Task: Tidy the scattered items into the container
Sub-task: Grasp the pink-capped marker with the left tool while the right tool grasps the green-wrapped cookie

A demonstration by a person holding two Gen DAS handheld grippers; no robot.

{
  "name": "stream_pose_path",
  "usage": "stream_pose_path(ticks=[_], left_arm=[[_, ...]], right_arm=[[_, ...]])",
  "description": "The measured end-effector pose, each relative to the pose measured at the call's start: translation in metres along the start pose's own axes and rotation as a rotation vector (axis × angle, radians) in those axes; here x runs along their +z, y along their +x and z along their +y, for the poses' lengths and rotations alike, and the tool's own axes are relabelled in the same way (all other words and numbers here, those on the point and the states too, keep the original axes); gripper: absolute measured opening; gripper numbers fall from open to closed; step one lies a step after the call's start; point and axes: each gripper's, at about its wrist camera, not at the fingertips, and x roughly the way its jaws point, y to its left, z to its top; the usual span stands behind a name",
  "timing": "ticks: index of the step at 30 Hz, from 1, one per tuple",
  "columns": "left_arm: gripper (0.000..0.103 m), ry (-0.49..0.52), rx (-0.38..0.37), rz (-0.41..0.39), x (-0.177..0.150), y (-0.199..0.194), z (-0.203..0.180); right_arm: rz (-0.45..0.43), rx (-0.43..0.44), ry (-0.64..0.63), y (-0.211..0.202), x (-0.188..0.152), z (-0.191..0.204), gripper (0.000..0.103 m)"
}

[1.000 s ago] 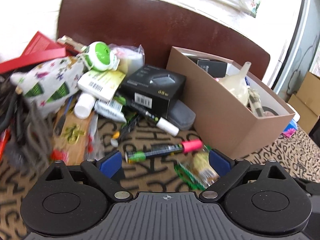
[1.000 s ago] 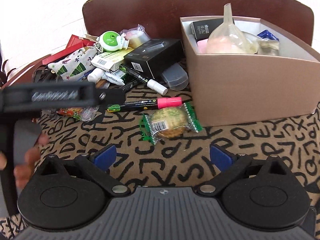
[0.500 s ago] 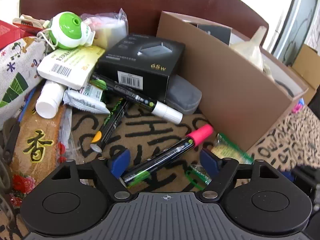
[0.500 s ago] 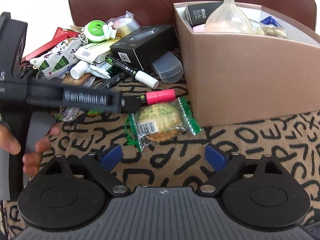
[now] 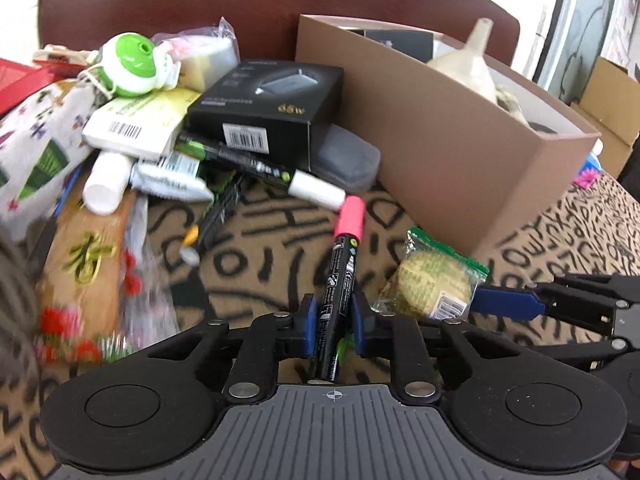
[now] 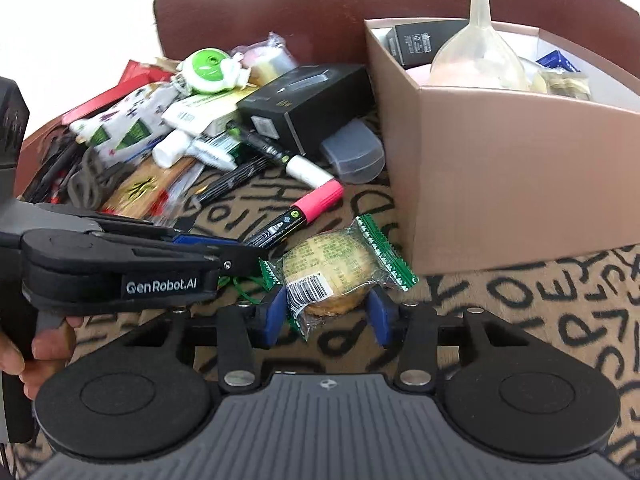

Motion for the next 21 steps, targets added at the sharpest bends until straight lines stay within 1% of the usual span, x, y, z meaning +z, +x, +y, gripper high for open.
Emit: stream_pose_path(ticks=[3, 7, 9, 11, 13, 15, 16, 17, 18, 19, 20, 21], left_arm=[[0.012, -0.033, -0.011, 0.014, -0.015, -0.015, -0.004], [0.011, -0.032, -0.020, 0.032, -0.040, -0.042, -0.015], [0.011, -0.063, -0.026, 0.038, -0.053, -0.057, -0.017], [0.011, -0.096, -0.027, 0.039, -0.065, -0.069, -0.016], [0.011, -0.120, -0.020, 0.044, -0.077, -0.081, -0.016], [0.012, -0.148, -0.030, 0.050, -0.088, -0.094, -0.016], [0.014, -0.157, -0.033, 0.052, -0.091, -0.097, -0.016], [0.035, -0.158, -0.033, 0.049, -0.093, -0.100, -0.017], [0.043, -0.155, -0.027, 0.042, -0.095, -0.102, -0.019], [0.048, -0.148, -0.017, 0.038, -0.094, -0.102, -0.021], [0.058, -0.141, -0.007, 0.033, -0.094, -0.102, -0.023], [0.062, -0.138, -0.001, 0.030, -0.093, -0.102, -0.025]], right_arm=[[0.018, 0.034, 0.004, -0.014, -0.011, -0.001, 0.049], [0.023, 0.064, 0.035, -0.042, -0.026, -0.006, 0.049], [0.023, 0.074, 0.060, -0.055, -0.032, -0.011, 0.048], [0.023, 0.069, 0.069, -0.067, -0.039, -0.016, 0.048], [0.034, 0.041, 0.057, -0.076, -0.045, -0.019, 0.048], [0.073, 0.030, 0.029, -0.083, -0.054, -0.021, 0.048], [0.096, 0.038, 0.015, -0.086, -0.059, -0.020, 0.048], [0.101, 0.039, 0.003, -0.089, -0.064, -0.019, 0.049], [0.091, 0.041, -0.019, -0.092, -0.066, -0.017, 0.054], [0.081, 0.037, -0.026, -0.095, -0.068, -0.016, 0.060], [0.063, 0.025, -0.024, -0.096, -0.068, -0.014, 0.071], [0.046, 0.013, -0.025, -0.097, -0.068, -0.013, 0.073]])
